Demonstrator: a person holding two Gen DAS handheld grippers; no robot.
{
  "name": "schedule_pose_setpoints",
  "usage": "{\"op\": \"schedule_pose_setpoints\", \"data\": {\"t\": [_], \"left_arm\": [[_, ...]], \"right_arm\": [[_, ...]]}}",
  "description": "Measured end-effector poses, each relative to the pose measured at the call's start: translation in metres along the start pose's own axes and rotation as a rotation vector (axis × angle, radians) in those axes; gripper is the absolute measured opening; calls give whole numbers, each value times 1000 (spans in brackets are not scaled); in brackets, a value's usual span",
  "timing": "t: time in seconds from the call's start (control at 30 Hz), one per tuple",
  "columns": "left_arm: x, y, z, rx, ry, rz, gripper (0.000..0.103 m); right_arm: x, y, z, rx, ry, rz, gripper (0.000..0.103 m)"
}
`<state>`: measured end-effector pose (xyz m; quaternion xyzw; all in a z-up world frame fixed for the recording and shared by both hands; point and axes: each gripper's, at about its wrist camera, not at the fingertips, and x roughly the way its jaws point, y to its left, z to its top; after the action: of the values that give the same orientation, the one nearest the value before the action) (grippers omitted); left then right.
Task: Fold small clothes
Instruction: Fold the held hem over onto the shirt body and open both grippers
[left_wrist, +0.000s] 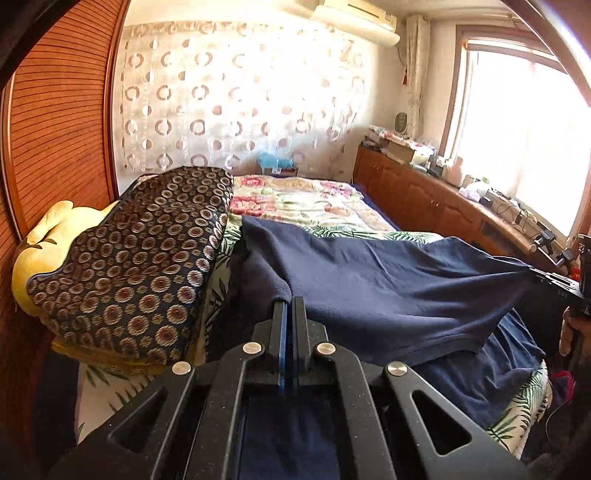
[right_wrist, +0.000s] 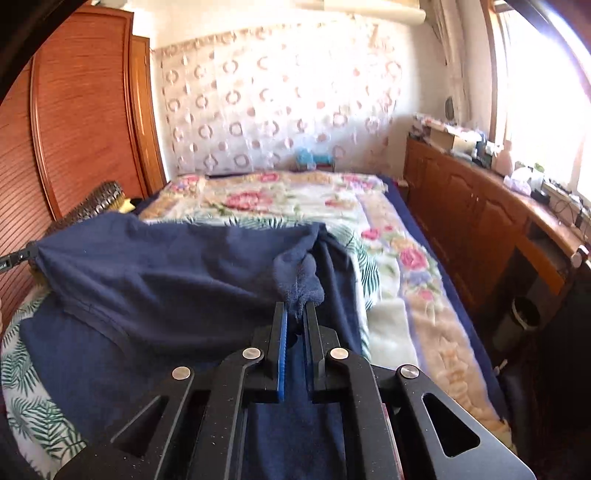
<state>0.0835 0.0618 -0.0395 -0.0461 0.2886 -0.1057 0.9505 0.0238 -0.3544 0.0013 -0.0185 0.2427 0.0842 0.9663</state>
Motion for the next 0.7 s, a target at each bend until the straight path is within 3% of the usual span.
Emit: {"op": "schedule_pose_setpoints", "data": {"t": [0.17, 0.4, 0.7], "left_arm": [[-19, 2, -5, -16, -13, -22, 2], [-40, 6, -37, -8, 53, -12, 2], [-18, 9, -81, 5, 192, 35, 3]], "right_arm": [[-29, -5, -3, 9, -35, 10, 7], [-58, -8, -27, -10, -30, -4, 7], [-24, -3, -80, 17, 167, 10, 7]]}}
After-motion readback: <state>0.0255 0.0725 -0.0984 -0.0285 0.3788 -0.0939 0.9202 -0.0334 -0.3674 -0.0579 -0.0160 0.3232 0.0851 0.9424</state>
